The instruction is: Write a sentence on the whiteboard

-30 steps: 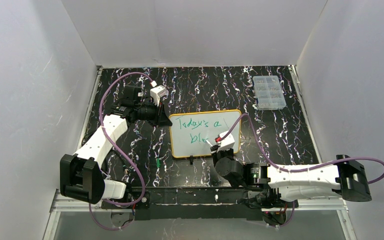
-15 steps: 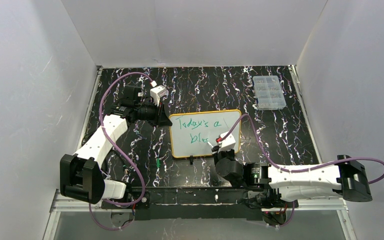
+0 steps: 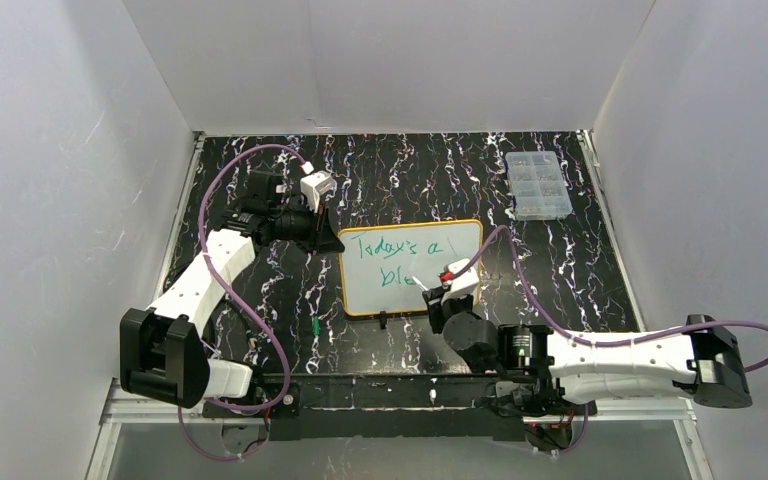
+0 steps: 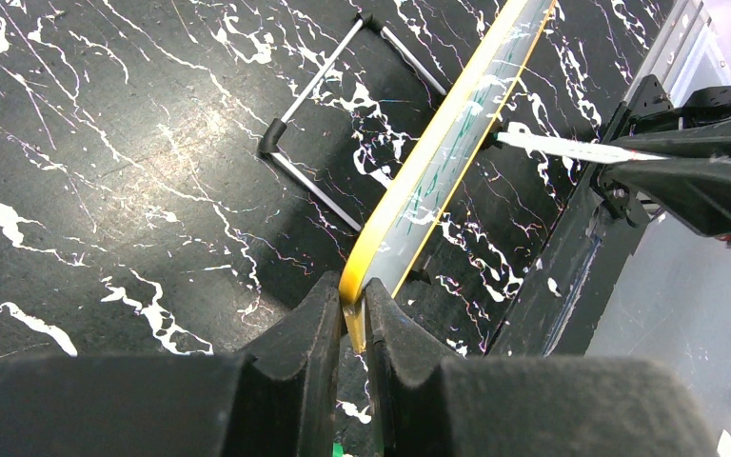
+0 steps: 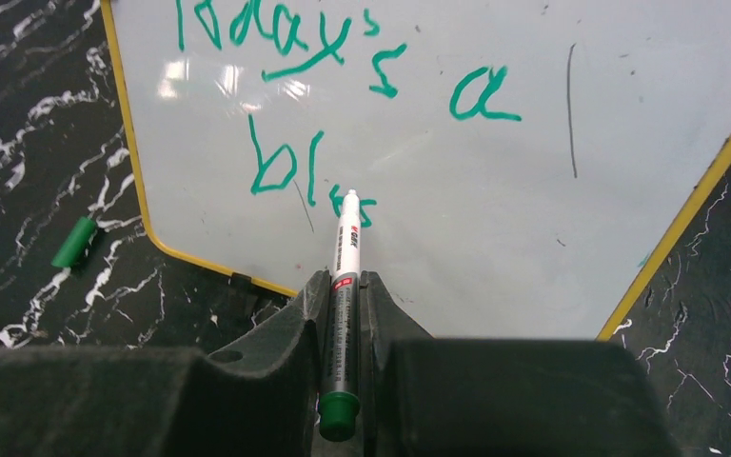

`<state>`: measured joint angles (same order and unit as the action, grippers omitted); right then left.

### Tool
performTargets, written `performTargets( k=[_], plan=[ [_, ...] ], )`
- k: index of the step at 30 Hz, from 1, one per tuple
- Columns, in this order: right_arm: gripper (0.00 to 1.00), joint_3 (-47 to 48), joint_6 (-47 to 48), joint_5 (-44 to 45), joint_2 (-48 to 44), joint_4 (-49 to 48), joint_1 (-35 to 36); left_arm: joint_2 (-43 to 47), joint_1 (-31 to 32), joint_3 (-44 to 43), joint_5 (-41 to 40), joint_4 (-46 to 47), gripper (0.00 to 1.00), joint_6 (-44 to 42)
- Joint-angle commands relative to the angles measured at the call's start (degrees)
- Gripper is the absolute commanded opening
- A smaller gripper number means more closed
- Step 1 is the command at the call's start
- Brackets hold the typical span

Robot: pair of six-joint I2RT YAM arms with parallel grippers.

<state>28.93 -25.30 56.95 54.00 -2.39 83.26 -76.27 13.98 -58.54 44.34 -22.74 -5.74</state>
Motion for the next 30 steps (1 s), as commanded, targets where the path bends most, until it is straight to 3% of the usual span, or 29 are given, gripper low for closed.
performTargets(
  k=[1, 16, 30],
  plan=[
    [0.01, -0.34, -0.41, 3.96, -2.20, -1.76, -0.03, 2.35, -0.36, -0.42, 0.05, -0.11, 0.00, -0.61],
    [0.01, 1.22, -4.00, 7.84, 0.74, 2.30, -0.03, 2.23, -0.35, -0.30, -0.08, -0.05, 0.00, -0.65],
    [0.01, 1.96, -3.73, 4.84, 3.01, 3.51, -0.03, 2.50, -0.37, -0.21, -0.19, -0.11, 0.00, -0.68]
  ],
)
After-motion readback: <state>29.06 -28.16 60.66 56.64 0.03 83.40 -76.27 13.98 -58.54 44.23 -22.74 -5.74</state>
